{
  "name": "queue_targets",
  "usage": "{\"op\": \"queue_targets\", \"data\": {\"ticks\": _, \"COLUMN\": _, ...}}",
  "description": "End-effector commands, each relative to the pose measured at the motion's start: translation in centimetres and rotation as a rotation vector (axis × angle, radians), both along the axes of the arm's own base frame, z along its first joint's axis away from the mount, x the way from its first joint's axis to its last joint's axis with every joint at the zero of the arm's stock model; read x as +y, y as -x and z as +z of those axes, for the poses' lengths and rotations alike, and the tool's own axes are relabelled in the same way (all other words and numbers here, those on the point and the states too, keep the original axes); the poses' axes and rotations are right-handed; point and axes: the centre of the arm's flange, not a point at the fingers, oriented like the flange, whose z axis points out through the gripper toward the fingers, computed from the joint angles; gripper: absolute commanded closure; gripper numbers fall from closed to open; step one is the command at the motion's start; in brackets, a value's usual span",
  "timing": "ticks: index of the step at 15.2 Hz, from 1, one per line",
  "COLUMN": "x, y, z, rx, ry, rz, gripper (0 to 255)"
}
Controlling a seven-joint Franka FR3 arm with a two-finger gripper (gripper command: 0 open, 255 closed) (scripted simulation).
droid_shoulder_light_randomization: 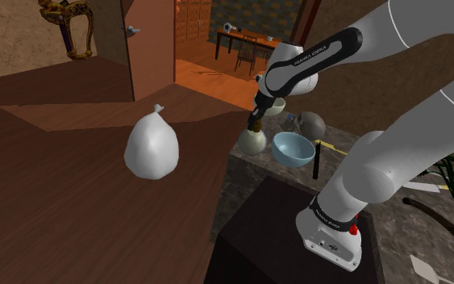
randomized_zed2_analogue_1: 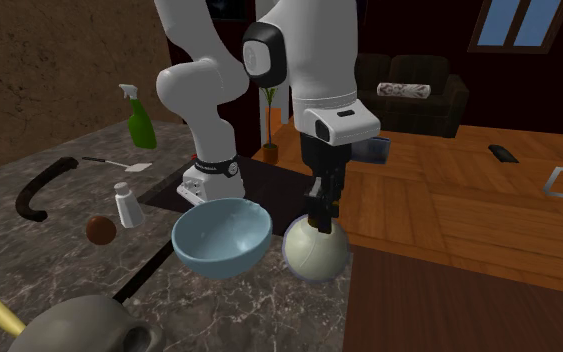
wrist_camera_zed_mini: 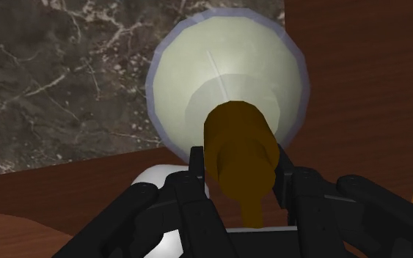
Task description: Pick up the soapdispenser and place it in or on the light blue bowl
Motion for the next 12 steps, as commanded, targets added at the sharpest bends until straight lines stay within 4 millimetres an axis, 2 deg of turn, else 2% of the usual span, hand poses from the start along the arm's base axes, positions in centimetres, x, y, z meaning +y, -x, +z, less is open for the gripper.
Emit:
{"op": "queue_targets", "data": {"ticks": 1, "x": 0.0, "y": 0.0, "z": 0.5, "rx": 0.001, "ry": 0.0, "rz": 0.0, "gripper": 255}}
{"op": "queue_targets", "data": {"ticks": 12, "x": 0.0, "y": 0.0, "z": 6.3, "rx": 0.001, "ry": 0.0, "rz": 0.0, "gripper": 255}}
